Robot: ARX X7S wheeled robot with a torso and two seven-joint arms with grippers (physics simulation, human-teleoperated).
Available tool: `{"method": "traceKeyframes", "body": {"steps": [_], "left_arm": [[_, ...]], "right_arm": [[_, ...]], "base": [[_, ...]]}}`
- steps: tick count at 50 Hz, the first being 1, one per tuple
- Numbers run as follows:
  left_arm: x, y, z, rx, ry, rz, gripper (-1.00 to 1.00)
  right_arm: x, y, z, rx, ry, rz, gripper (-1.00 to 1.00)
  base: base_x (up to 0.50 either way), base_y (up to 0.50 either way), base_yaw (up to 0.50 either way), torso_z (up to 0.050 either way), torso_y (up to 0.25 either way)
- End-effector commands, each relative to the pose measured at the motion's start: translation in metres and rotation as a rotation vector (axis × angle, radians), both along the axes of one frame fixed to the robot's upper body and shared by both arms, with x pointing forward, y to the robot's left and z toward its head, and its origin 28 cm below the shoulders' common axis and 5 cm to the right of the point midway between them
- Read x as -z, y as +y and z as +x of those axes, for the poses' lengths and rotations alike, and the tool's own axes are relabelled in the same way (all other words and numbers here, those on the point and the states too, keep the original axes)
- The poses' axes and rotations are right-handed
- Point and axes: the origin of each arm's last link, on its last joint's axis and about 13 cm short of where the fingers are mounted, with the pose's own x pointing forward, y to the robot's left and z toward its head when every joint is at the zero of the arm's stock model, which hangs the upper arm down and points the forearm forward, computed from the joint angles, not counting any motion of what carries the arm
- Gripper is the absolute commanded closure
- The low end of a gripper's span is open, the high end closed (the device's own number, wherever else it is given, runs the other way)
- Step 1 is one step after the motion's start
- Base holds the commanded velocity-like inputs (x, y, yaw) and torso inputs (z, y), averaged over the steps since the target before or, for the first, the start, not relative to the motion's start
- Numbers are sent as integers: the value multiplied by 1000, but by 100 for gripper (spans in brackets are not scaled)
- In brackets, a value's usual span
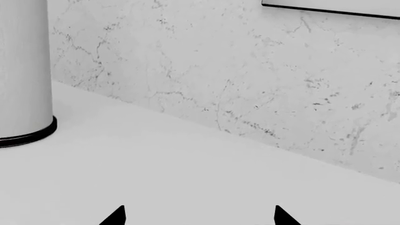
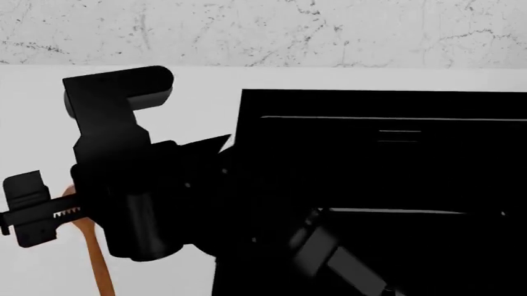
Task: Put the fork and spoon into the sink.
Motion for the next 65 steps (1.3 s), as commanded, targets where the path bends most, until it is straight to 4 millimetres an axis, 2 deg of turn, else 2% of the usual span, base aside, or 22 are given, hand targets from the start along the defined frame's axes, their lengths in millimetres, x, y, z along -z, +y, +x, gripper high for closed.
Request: {"method": "traceKeyframes", "body": {"steps": [1,37,65], "left_arm": [[7,3,-2,0,5,-8,-100],[9,7,-12,2,-4,-16,-100],[13,7,-11,4,6,-8,-100]], "right_arm": [[13,8,2,-4,19,-9,-100],[47,16,-2,-3,6,-44,-100],[66,17,2,-8,32,-47,-100]], "base": [[0,0,0,0,0],[0,0,0,0,0],[0,0,0,0,0]]}}
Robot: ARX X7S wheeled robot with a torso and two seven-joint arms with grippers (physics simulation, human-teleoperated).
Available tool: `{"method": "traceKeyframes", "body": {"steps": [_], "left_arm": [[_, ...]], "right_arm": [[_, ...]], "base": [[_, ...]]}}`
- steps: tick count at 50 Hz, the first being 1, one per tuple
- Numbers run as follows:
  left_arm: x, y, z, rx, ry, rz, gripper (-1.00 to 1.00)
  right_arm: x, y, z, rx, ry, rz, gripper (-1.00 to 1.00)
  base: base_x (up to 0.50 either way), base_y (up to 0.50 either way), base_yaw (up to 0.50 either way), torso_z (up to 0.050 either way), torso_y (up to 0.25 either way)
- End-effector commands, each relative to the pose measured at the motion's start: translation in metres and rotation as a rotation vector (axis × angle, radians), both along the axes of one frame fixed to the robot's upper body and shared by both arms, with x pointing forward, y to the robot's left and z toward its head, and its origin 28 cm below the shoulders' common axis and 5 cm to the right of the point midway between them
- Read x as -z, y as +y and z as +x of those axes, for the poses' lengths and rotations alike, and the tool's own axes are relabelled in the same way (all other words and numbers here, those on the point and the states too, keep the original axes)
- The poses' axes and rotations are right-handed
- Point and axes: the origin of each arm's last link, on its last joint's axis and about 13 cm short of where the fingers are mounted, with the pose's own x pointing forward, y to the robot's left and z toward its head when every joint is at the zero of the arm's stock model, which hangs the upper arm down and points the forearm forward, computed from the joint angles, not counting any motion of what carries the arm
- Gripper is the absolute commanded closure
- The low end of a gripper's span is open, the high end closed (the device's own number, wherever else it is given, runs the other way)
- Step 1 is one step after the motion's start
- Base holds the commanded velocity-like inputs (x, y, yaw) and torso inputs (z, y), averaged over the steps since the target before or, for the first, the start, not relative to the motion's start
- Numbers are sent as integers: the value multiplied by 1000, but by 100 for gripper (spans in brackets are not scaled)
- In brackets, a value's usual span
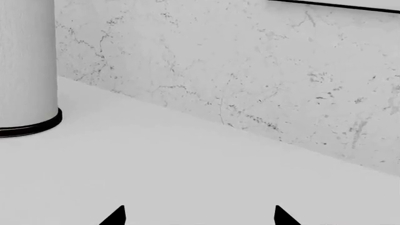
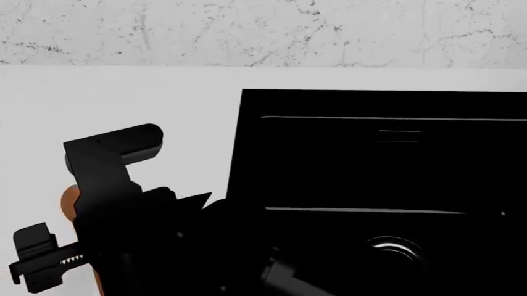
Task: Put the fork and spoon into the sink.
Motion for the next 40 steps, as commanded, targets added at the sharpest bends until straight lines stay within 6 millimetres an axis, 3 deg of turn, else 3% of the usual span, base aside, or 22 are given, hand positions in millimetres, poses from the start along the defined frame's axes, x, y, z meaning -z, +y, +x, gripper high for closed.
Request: {"method": "traceKeyframes", "body": {"steps": [1,6,7,23,40], "left_arm": [[1,0,-1,0,2,2,-100],[7,3,-1,-4,8,-4,-100],[7,3,-1,-4,8,-4,-100],[10,5,-3,-13,7,-6,-100],[6,2,-5,-6,-1,-2,-100]], "right_arm": [[8,0,2,-1,11,-2,-100],[19,-1,1,0,33,-14,-100],[19,-1,1,1,31,-15,100],[21,-1,-1,-4,7,-38,100],[-8,-9,-6,19,-86,-19,100]], "base": [[0,0,0,0,0],[0,0,0,0,0],[0,0,0,0,0],[1,0,0,0,0],[0,0,0,0,0]]}}
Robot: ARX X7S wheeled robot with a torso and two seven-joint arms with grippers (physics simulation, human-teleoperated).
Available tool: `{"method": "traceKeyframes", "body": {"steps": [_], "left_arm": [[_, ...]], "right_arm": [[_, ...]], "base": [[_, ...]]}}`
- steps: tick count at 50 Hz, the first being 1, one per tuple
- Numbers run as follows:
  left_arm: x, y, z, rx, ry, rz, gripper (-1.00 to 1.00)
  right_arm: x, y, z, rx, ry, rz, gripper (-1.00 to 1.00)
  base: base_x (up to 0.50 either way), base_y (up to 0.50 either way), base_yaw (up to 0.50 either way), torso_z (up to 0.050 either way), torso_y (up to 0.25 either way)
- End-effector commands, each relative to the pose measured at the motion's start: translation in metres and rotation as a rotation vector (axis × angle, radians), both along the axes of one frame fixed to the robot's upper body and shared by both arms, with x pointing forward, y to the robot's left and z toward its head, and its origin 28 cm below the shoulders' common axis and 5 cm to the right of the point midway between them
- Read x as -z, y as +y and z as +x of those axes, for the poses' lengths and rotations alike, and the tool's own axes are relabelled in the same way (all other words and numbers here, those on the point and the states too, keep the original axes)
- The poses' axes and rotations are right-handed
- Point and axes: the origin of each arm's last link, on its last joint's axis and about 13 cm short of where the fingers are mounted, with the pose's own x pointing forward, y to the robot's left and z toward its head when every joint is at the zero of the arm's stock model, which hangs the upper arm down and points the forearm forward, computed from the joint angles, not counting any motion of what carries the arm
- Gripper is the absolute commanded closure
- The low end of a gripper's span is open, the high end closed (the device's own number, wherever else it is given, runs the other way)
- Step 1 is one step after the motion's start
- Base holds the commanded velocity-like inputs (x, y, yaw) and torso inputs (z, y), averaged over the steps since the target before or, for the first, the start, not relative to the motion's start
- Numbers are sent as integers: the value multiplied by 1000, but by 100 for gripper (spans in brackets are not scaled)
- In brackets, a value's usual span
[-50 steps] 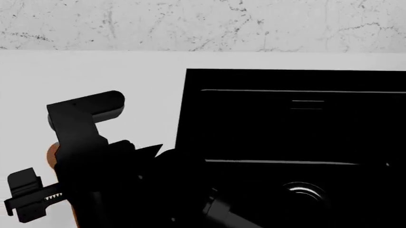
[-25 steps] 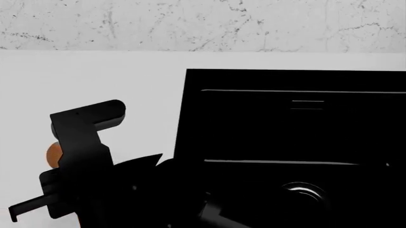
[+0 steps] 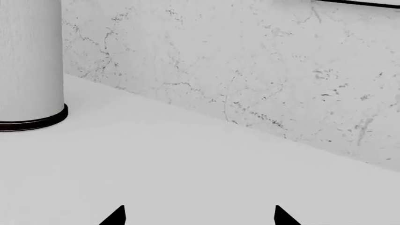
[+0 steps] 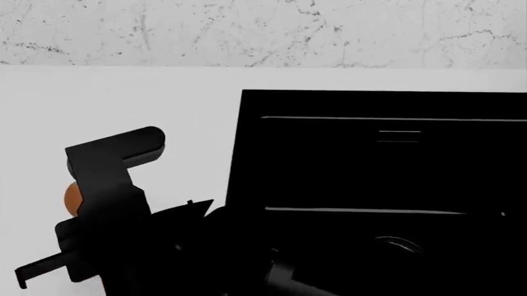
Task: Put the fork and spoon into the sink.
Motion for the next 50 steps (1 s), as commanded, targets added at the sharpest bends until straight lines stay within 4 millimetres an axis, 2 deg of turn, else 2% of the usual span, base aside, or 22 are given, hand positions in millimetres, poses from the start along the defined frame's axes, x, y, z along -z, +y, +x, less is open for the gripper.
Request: {"method": "traceKeyframes", "body": {"steps": [1,12,20,25,34,45,50], "left_arm": [[-2,-1,-2,3,-4,3,-100],[-3,-2,-2,8,-7,6,-100],[-6,-4,-1,14,-9,5,-100],[-4,-3,-1,12,-5,8,-100],[-4,-6,4,24,-2,15,-100],[-3,-11,11,39,2,21,-100],[-2,-12,14,46,8,25,-100]], "right_arm": [[-14,-7,-4,15,-52,0,100],[-43,-25,-2,82,-116,20,100],[-68,-56,-1,199,-180,38,100],[-71,-77,0,285,-189,36,100],[-87,-117,-9,437,-239,45,100],[-78,-153,-18,592,-227,19,100],[-61,-170,-20,663,-191,25,100]], "base": [[0,0,0,0,0],[0,0,0,0,0],[0,0,0,0,0],[0,0,0,0,0],[0,0,0,0,0],[0,0,0,0,0],[0,0,0,0,0]]}}
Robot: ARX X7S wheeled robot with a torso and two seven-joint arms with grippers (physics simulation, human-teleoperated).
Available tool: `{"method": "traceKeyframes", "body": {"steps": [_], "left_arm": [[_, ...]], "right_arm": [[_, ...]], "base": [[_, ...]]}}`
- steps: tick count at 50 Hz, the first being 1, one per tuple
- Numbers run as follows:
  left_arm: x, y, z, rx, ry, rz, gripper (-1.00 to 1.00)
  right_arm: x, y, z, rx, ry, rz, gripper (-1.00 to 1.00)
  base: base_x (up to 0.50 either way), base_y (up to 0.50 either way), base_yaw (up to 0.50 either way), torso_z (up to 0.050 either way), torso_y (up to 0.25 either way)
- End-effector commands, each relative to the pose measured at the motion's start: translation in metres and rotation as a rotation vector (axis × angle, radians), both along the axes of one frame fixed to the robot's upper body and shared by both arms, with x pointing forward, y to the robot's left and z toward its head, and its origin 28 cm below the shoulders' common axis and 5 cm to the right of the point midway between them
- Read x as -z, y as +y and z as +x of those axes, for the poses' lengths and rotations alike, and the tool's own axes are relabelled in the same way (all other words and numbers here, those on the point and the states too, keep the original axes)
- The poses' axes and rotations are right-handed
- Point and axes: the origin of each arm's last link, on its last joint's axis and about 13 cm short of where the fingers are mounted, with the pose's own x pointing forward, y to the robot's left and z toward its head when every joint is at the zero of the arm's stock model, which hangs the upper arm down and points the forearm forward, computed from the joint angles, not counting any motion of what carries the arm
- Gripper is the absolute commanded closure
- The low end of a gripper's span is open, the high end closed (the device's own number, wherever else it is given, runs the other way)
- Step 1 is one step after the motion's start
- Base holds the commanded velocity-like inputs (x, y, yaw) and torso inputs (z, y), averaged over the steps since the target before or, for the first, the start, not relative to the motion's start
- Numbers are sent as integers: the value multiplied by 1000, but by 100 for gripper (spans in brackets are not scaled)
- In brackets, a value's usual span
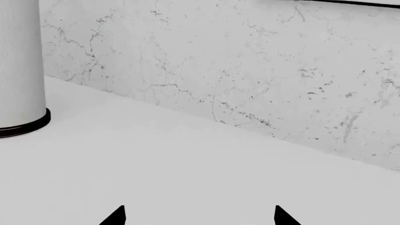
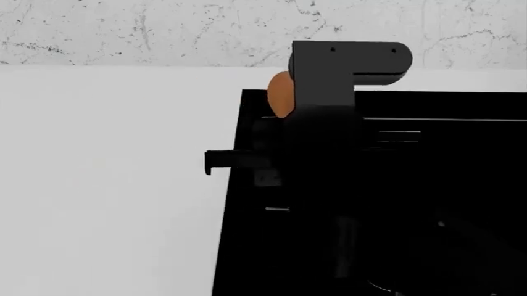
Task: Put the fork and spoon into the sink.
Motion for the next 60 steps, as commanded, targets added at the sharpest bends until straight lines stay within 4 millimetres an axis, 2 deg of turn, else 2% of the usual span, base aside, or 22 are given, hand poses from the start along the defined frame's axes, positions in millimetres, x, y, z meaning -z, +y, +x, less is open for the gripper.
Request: {"method": "traceKeyframes", "body": {"steps": [1,10,18,48,60], "left_arm": [[1,-4,6,17,6,8,-100],[5,-5,11,23,12,7,-100],[4,-5,11,23,12,8,-100],[10,-2,12,13,24,10,-100],[10,-3,11,13,30,15,-100]], "right_arm": [[17,-38,-9,158,21,14,100],[44,-67,-17,285,77,53,100],[67,-81,-18,342,125,77,100],[131,-106,-7,481,255,116,100],[147,-116,0,532,283,127,100]], "base": [[0,0,0,0,0],[0,0,0,0,0],[0,0,0,0,0],[0,0,0,0,0],[0,0,0,0,0]]}}
